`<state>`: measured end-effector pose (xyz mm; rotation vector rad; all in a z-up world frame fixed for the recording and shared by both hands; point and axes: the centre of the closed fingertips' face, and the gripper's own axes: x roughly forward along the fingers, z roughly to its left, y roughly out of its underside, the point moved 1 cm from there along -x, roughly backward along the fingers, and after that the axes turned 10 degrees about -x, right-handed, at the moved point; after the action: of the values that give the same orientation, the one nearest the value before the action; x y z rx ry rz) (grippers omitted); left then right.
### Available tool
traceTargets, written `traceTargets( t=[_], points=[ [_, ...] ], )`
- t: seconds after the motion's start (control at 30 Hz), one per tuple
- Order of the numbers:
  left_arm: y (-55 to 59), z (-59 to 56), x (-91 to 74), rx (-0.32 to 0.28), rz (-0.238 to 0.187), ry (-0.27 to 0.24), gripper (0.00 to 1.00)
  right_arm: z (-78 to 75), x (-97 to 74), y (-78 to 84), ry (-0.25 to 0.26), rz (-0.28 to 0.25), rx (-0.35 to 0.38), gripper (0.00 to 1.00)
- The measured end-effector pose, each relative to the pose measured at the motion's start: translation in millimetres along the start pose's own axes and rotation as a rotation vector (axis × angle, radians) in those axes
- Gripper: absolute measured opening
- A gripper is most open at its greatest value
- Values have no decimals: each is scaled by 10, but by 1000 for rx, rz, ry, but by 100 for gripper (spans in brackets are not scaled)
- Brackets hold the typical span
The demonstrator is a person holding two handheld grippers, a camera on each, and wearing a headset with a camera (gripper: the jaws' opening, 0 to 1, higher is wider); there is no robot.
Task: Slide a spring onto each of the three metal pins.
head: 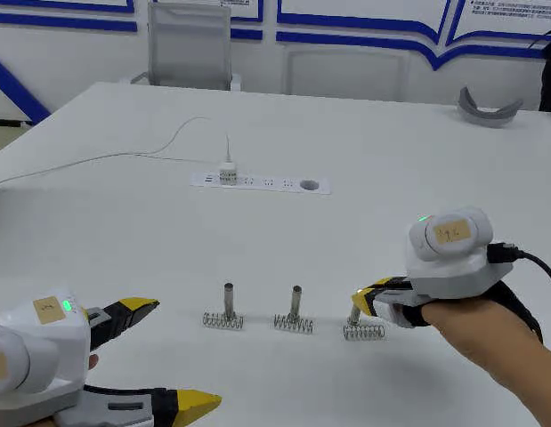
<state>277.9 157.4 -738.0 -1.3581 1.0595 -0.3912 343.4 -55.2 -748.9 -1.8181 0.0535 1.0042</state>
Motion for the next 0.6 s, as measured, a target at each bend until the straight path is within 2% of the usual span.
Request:
traceTargets(
  t=[0.37, 0.6],
  points=[
    [-7, -29, 19, 6, 2, 6, 88, 2, -85, 37, -14, -9, -23, 15],
    [-9, -46, 26, 8, 2, 8, 88, -22, -169, 71, -54, -39, -44, 18]
  ],
)
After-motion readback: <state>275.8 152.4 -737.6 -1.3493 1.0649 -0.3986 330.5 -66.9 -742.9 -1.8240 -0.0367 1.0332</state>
